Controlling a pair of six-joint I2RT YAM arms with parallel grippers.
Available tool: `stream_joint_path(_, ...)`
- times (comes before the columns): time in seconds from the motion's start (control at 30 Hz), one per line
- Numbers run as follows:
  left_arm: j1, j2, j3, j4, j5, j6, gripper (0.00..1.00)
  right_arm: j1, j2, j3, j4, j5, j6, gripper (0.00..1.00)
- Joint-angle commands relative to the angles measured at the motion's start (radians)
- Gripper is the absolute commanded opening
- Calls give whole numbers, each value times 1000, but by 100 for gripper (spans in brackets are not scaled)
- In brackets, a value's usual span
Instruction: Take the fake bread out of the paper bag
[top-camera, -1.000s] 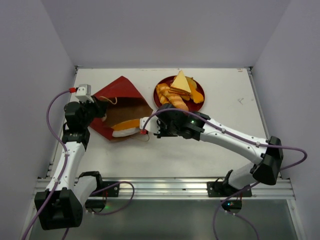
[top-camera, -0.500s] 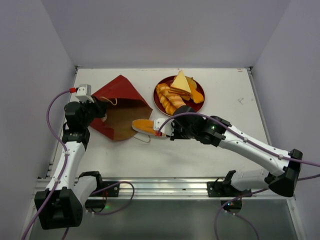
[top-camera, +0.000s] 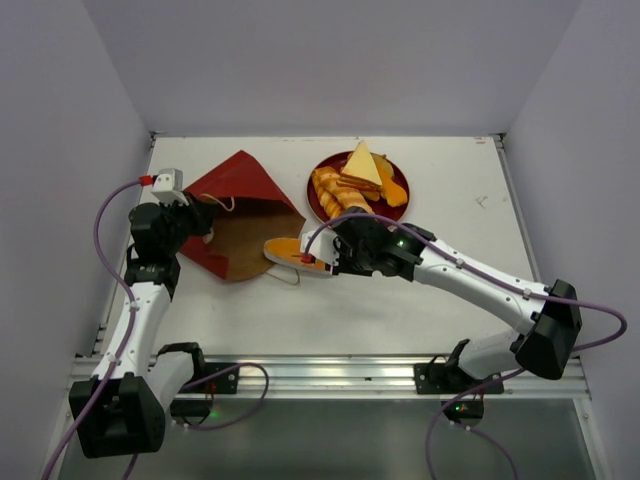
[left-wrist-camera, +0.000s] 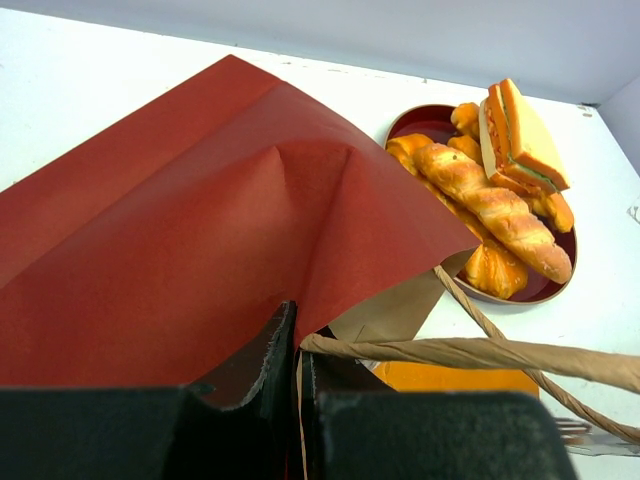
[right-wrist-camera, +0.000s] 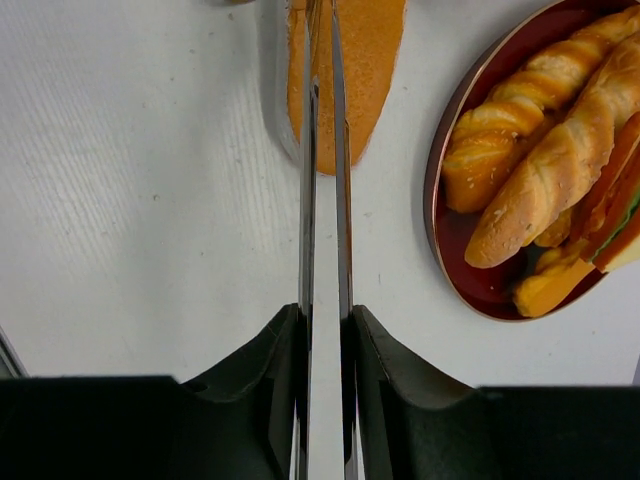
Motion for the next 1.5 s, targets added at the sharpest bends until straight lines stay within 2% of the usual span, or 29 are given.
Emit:
stream_joint_path(0.0,6,-4,-4,29,7,10,9,15,-18,-8,25,5,48,30)
stream_joint_path(0.1,6,-1,-4,29,8,10,9,29,-17,-20,24,43,67,42)
stream_joint_path(0.2,6,-2,-3,29,8,7,9,43,-11,-46,42,86,82,46)
stream_joint_path(0.53,5,-1,-4,31,10,7,9,69,46,-85,122,221,97,48)
stream_joint_path(0.7,5,-4,-4,31,10,8,9,83,63,-93,137,258,93,40)
stream_joint_path(1.07,5,-7,-6,32,18,5,9,89,113,-59,106,287,119,6)
stream_joint_path(1.47,5,-9,-6,32,21,5,9,81,8,-31,103,266,108,0)
